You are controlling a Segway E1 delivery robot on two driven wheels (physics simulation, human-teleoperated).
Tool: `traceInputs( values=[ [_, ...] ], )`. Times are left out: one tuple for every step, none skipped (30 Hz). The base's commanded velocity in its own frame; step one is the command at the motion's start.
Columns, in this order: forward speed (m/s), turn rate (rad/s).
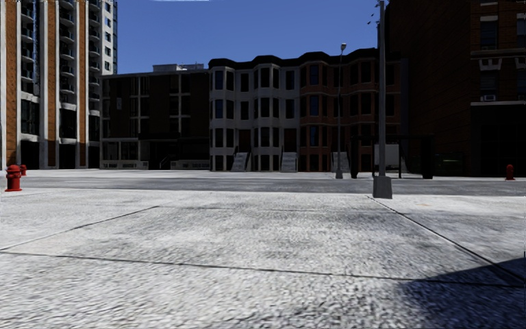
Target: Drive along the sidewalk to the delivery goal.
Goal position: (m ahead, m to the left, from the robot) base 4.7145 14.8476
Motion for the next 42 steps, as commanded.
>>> traceInputs(
  values=[
    [2.0,0.4],
    [2.0,0.4],
    [2.0,0.4],
    [2.0,0.4],
    [2.0,0.4],
    [2.0,0.4],
    [2.0,0.4],
    [2.0,0.41],
    [2.0,0.42],
    [2.0,0.42],
    [2.0,0.43],
    [2.0,0.48],
    [2.0,0.56],
    [2.0,0.59],
    [2.0,0.59],
    [2.0,0.59],
    [2.0,0.59],
    [2.0,0.6],
    [2.0,0.6],
    [2.0,0.6],
    [2.0,0.6],
    [2.0,0.6],
    [2.0,0.61],
    [2.0,0.62],
    [2.0,0.63],
    [2.0,0.63],
    [2.0,0.63],
    [2.0,0.66],
    [2.0,0.66],
    [2.0,0.68],
    [2.0,0.69],
    [2.0,0.69],
    [2.0,0.69],
    [2.0,0.69],
    [2.0,0.69],
    [2.0,0.69],
    [2.0,0.69],
    [2.0,0.69],
    [2.0,0.69],
    [2.0,0.69],
    [2.0,0.69],
    [2.0,0.68]
  ],
)
